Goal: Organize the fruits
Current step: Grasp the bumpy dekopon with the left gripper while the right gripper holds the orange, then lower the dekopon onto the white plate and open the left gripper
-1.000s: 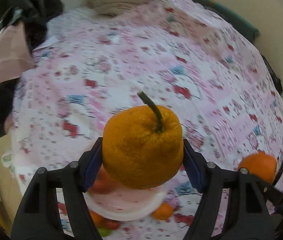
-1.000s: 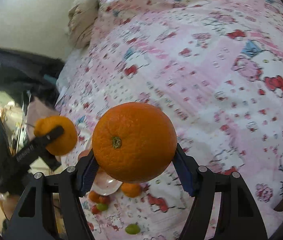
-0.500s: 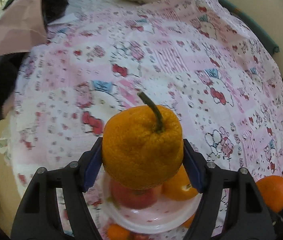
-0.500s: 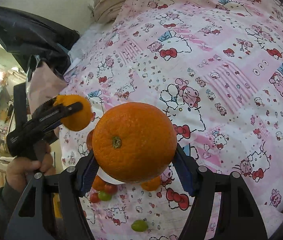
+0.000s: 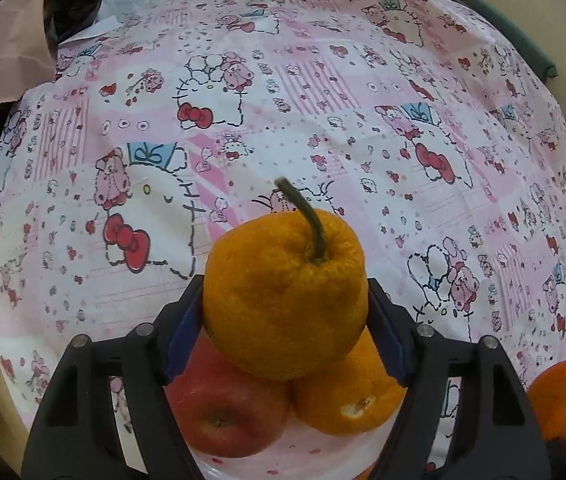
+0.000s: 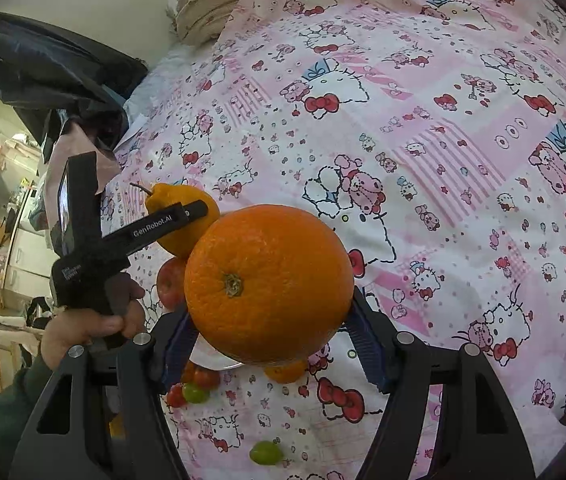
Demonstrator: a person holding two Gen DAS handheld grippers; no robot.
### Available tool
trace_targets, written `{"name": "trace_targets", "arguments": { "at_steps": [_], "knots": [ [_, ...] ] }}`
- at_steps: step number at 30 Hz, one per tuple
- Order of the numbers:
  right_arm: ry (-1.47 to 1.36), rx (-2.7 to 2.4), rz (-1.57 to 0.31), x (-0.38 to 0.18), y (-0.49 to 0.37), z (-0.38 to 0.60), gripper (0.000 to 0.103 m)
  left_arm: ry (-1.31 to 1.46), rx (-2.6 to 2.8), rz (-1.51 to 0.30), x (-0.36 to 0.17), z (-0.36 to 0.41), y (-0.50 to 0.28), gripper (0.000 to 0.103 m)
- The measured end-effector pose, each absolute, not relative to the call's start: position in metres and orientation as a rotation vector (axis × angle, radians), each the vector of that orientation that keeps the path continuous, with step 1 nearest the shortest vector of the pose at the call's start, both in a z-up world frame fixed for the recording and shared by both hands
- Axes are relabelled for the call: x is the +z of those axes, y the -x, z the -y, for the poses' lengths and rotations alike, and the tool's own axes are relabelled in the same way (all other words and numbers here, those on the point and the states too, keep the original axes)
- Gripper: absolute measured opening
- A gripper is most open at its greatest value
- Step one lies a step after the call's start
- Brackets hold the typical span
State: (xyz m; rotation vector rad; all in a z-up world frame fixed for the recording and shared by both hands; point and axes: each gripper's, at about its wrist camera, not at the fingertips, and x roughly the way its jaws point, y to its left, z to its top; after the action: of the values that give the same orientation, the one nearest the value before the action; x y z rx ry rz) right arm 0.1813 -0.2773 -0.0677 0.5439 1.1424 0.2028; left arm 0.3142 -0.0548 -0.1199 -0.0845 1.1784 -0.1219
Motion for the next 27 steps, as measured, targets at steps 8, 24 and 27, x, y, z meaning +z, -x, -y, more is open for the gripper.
{"name": "trace_targets", "arguments": {
  "at_steps": [8, 24, 27],
  "knots": [
    [-0.55, 0.196, -1.142, -0.068, -0.182, 0.28, 0.072, 0.093, -0.099, -1.188, -0.129, 0.054, -0.318, 0.08],
    [-0.536, 0.195, -1.136, -0.065, -0.181, 0.276, 0.072, 0.097, -0.12, -1.158, -0.091, 0.04, -0.294, 0.082],
    [-0.518, 0.195, -1.129, -0.063, -0.181, 0.273, 0.072, 0.096, -0.118, -1.132, -0.074, 0.032, -0.281, 0.082]
  ]
}}
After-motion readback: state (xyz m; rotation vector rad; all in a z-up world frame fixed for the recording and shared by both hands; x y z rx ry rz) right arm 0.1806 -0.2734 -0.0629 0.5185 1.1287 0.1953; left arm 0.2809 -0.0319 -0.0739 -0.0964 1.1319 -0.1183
